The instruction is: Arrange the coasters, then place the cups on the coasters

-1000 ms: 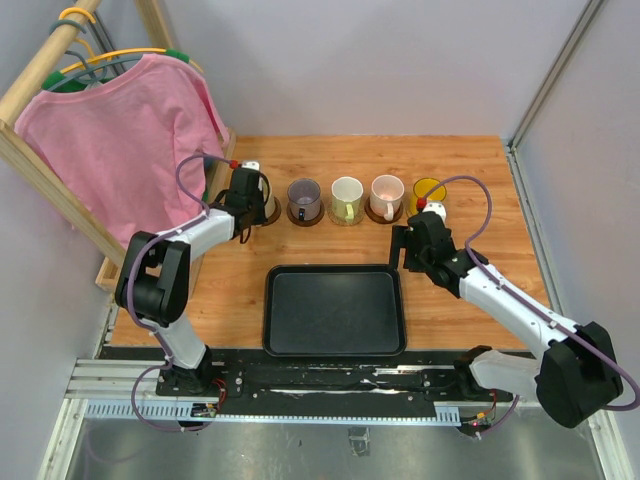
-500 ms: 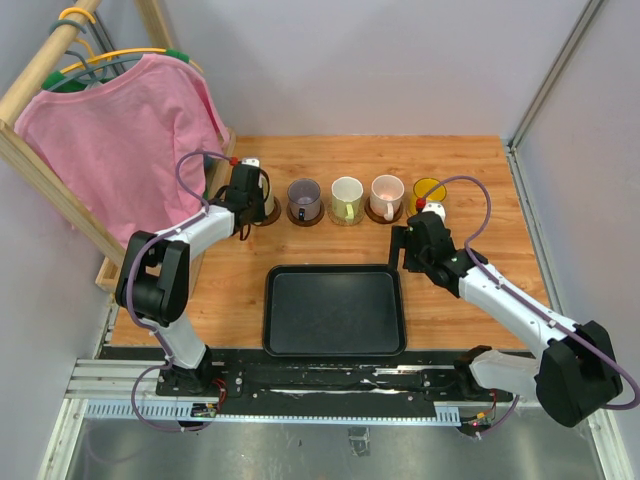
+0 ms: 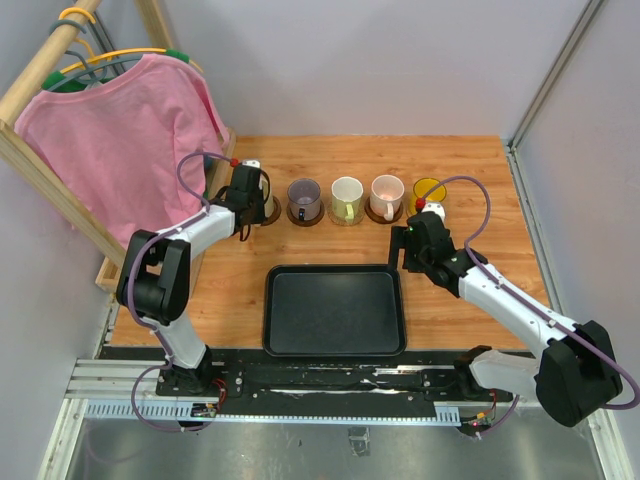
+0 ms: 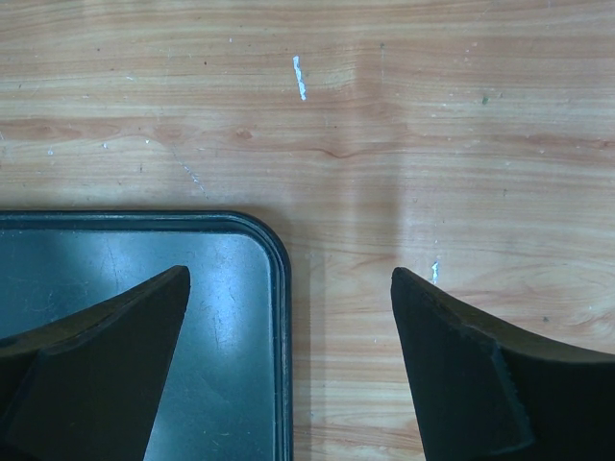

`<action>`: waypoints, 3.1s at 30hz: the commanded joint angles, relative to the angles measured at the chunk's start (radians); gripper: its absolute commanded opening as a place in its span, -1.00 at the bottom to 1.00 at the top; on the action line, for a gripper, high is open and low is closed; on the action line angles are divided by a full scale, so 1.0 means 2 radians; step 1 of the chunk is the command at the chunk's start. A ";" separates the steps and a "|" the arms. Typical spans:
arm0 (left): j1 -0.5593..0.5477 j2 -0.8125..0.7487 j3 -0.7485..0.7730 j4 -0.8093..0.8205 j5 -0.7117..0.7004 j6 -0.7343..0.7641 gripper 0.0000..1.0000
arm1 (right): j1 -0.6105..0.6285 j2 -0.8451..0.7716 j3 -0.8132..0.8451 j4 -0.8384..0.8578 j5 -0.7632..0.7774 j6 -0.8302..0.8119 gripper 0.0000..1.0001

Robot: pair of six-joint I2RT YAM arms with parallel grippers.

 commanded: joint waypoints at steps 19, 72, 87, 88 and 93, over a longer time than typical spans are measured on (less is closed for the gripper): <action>0.004 0.004 0.021 0.050 0.009 -0.004 -0.82 | -0.012 0.000 0.005 0.000 -0.006 0.004 0.74; 0.003 -0.054 -0.022 -0.036 -0.070 -0.023 0.45 | -0.012 -0.015 -0.007 0.000 -0.022 0.013 0.73; 0.003 -0.069 -0.028 -0.040 -0.059 -0.023 0.46 | -0.012 -0.017 -0.010 -0.001 -0.017 0.014 0.73; 0.003 -0.074 -0.029 -0.040 -0.055 -0.024 0.46 | -0.012 -0.018 -0.011 -0.001 -0.015 0.014 0.73; 0.004 -0.113 -0.029 -0.038 -0.036 -0.026 0.47 | -0.013 -0.032 -0.004 -0.011 0.016 0.003 0.74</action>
